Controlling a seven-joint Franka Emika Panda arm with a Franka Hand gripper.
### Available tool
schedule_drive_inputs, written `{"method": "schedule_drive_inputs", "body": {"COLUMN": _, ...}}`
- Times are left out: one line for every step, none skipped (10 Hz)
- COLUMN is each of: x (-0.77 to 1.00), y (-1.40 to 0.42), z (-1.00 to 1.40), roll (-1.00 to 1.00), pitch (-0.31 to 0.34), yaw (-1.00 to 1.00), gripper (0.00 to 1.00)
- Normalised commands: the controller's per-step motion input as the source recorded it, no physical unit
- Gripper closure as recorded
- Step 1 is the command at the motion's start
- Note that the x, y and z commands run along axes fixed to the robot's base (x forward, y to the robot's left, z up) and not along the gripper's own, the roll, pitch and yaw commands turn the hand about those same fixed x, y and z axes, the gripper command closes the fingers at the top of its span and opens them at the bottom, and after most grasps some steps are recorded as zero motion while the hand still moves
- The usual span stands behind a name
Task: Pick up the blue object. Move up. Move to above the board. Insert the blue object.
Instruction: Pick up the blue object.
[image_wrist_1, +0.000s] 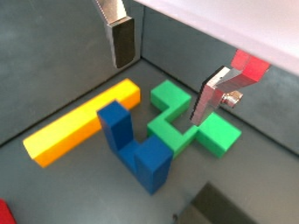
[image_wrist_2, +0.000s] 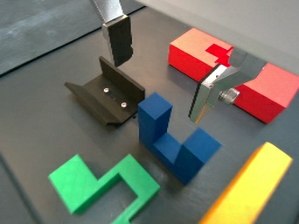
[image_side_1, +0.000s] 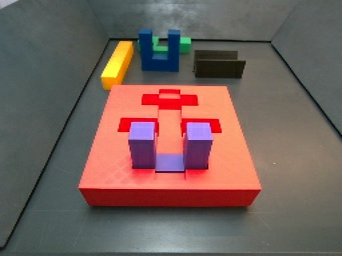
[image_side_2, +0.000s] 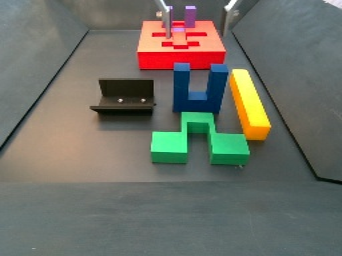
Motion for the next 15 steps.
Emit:
{"method": "schedule_drive_inputs", "body": {"x": 0.34, "y": -0.25, "z": -0.33, "roll": 0.07, "pitch": 0.0, "yaw": -0.12, "gripper": 0.0}}
{"method": "schedule_drive_inputs", "body": {"x": 0.24, "y": -0.18, "z": -0.27, "roll": 0.1, "pitch": 0.019, "yaw": -0.07, "gripper": 0.0}}
{"method": "schedule_drive_inputs", "body": {"x": 0.18, "y": -0.11, "z": -0.23, "roll": 0.11, "pitch": 0.023, "yaw": -0.03, "gripper": 0.0}}
{"method": "schedule_drive_inputs", "body": {"x": 0.14, "y": -0.09, "z": -0.22, "roll": 0.11, "pitch": 0.02, "yaw": -0.01, "gripper": 0.0}}
{"method": "schedule_drive_inputs", "body": {"x": 0.0, "y": -0.05, "z": -0.17, "roll": 0.13, "pitch": 0.007, "yaw": 0.0, "gripper": 0.0}}
{"method": "schedule_drive_inputs", "body": {"x": 0.0, "y": -0.03, "z": -0.13, "roll": 0.12, "pitch": 0.006, "yaw": 0.0, "gripper": 0.0}}
{"method": "schedule_drive_inputs", "body": {"x": 0.0, "y": -0.02, "z": -0.13, "roll": 0.12, "pitch": 0.004, "yaw": 0.0, "gripper": 0.0}}
{"method": "schedule_drive_inputs", "body": {"x": 0.0, "y": -0.01, "z": -0.13, "roll": 0.11, "pitch": 0.003, "yaw": 0.0, "gripper": 0.0}}
{"method": "schedule_drive_inputs", "body": {"x": 0.13, "y": 0.0, "z": -0.15, "roll": 0.07, "pitch": 0.017, "yaw": 0.0, "gripper": 0.0}}
{"method": "schedule_drive_inputs", "body": {"x": 0.3, "y": 0.01, "z": -0.07, "roll": 0.0, "pitch": 0.039, "yaw": 0.0, "gripper": 0.0}}
{"method": "schedule_drive_inputs", "body": {"x": 0.35, "y": 0.15, "z": 0.0, "roll": 0.0, "pitch": 0.061, "yaw": 0.0, "gripper": 0.0}}
{"method": "schedule_drive_inputs", "body": {"x": 0.36, "y": 0.0, "z": -0.03, "roll": 0.0, "pitch": 0.059, "yaw": 0.0, "gripper": 0.0}}
{"method": "schedule_drive_inputs", "body": {"x": 0.33, "y": -0.02, "z": -0.12, "roll": 0.03, "pitch": 0.033, "yaw": 0.0, "gripper": 0.0}}
{"method": "schedule_drive_inputs", "body": {"x": 0.23, "y": -0.11, "z": -0.23, "roll": 0.06, "pitch": 0.0, "yaw": 0.0, "gripper": 0.0}}
{"method": "schedule_drive_inputs", "body": {"x": 0.1, "y": -0.13, "z": -0.29, "roll": 0.05, "pitch": 0.0, "yaw": 0.0, "gripper": 0.0}}
